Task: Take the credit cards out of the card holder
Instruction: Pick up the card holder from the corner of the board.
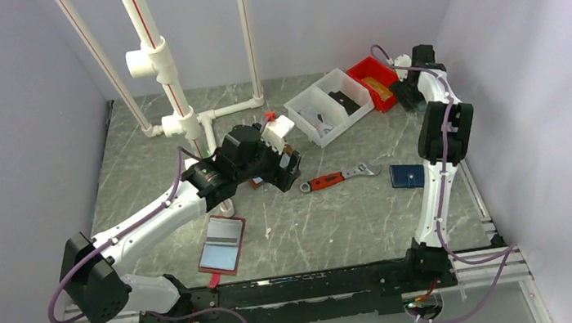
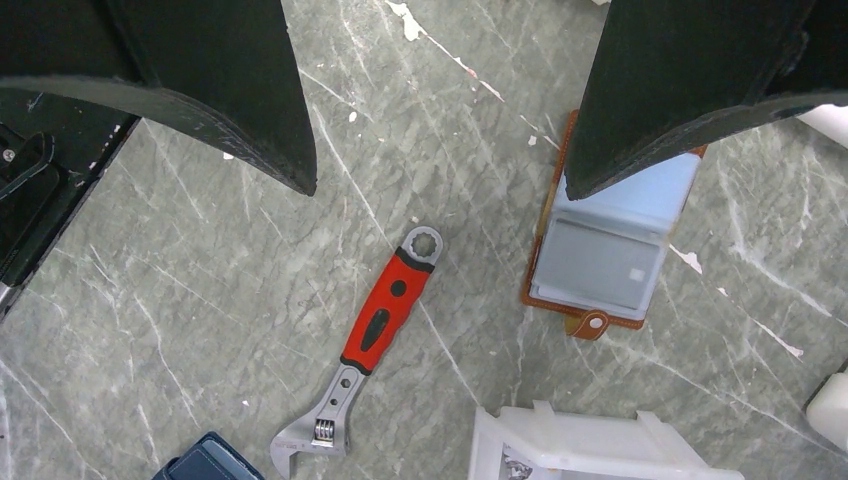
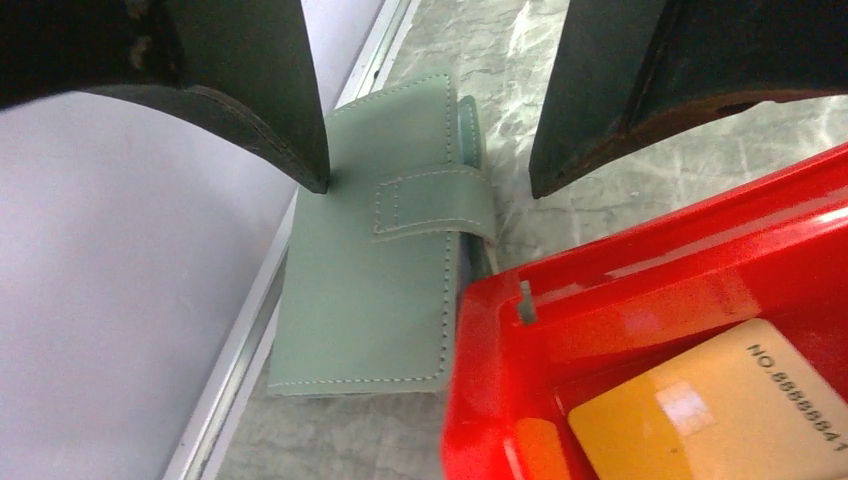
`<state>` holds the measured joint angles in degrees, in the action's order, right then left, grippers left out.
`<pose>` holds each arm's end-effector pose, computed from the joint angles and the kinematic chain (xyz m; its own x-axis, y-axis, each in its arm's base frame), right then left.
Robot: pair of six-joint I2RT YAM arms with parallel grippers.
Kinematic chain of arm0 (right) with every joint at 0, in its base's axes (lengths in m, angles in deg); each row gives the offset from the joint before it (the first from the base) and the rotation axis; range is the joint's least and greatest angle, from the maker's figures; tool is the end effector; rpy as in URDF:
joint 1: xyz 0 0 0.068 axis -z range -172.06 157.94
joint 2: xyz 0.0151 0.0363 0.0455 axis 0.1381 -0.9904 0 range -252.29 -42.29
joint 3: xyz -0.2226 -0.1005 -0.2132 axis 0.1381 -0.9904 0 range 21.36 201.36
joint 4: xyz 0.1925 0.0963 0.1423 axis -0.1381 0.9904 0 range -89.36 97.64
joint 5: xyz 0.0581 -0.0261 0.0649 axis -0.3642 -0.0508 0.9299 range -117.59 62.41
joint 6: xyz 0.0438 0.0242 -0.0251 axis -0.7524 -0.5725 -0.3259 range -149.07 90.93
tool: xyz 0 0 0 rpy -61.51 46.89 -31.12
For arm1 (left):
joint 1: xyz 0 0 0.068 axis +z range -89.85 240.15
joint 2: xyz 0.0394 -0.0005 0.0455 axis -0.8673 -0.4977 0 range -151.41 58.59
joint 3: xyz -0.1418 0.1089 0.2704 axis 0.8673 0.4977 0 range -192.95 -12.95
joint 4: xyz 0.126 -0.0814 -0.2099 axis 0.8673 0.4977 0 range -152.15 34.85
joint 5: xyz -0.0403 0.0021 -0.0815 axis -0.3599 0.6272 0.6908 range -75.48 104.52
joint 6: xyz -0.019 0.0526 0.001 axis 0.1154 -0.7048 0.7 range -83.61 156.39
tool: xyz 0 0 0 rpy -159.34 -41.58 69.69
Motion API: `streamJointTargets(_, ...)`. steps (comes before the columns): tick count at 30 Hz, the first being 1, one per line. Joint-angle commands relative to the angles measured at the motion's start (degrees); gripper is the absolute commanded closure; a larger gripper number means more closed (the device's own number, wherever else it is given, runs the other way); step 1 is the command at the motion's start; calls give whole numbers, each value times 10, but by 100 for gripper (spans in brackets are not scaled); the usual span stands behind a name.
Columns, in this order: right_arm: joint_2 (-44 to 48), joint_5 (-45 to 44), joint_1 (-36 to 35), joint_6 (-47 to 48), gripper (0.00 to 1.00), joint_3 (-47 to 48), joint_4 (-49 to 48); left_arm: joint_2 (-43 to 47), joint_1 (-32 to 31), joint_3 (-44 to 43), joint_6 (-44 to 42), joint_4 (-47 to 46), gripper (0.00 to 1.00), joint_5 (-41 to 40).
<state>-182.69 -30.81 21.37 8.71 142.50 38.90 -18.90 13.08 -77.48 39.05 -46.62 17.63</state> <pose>0.5560 -0.1350 0.1976 -0.8085 -0.4358 -0.3955 -0.2961 0.8820 -0.3666 0.2022 -0.2203 0.3734 -0.3600 0.3191 -0.8767 0.7477 0.6607 -0.0666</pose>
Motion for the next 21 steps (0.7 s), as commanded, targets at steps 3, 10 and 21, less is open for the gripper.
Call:
streamJointTargets(3, -22, -20, 19, 15, 34, -12, 7, 0, 9, -5, -5, -6, 1, -9)
streamJointTargets(10, 62, 5, 28, 29, 53, -151, -44, 0, 9, -6, -2, -6, 1, 0)
streamJointTargets(21, 179, 30, 38, 28, 83, -289, -73, 0, 8, -6, 0, -5, 1, 7)
